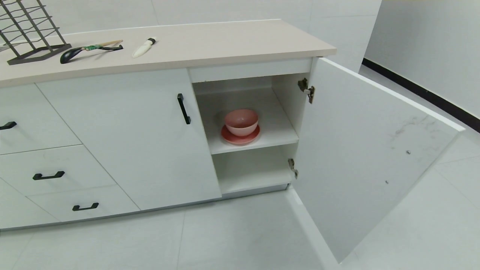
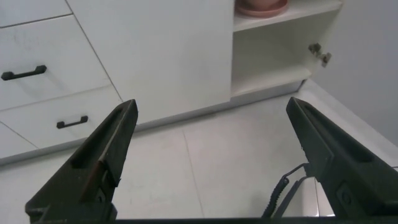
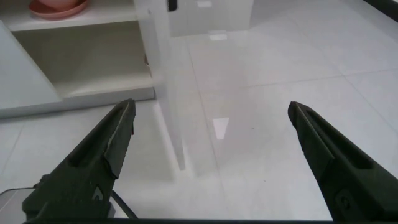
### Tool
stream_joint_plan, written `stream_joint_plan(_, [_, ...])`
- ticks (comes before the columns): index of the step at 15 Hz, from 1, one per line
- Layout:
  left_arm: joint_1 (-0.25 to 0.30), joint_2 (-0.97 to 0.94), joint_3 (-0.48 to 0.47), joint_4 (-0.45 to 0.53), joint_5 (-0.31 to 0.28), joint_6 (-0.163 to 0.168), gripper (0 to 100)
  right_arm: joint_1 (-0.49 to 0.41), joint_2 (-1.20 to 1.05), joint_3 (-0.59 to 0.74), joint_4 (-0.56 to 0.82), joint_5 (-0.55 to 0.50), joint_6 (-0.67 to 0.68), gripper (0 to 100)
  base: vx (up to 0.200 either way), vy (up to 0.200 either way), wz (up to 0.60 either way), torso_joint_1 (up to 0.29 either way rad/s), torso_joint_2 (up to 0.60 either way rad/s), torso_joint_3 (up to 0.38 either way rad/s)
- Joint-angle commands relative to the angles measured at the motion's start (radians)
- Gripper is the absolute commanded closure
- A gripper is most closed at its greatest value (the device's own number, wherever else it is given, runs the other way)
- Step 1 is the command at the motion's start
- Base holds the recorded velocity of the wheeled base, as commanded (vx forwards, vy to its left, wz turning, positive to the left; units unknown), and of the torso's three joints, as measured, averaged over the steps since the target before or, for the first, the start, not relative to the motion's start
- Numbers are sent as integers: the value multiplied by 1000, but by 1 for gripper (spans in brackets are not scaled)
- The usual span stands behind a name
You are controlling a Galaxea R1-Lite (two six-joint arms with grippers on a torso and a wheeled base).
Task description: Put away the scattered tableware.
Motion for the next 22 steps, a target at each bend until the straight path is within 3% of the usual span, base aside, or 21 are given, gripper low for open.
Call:
stream_joint_plan(1, [0,2,0,0,0,-1,0,20,-19,0,0,0,-1,0,-200,0,0,2,2,12])
stream_joint_plan(7, [0,2,0,0,0,-7,0,21,-34,0,0,0,1,0,-33,0,0,-1,-1,1])
stream_joint_plan(8, [0,2,0,0,0,-7,0,21,-34,0,1,0,1,100,0,0,0,0,0,0])
stream_joint_plan(14, [0,2,0,0,-1,-7,0,21,-39,2,-3,0,6,100,0,0,0,0,0,0])
stream_joint_plan(22, [0,2,0,0,-1,-8,0,21,-39,3,-5,2,4,100,-175,-200,0,3,2,1])
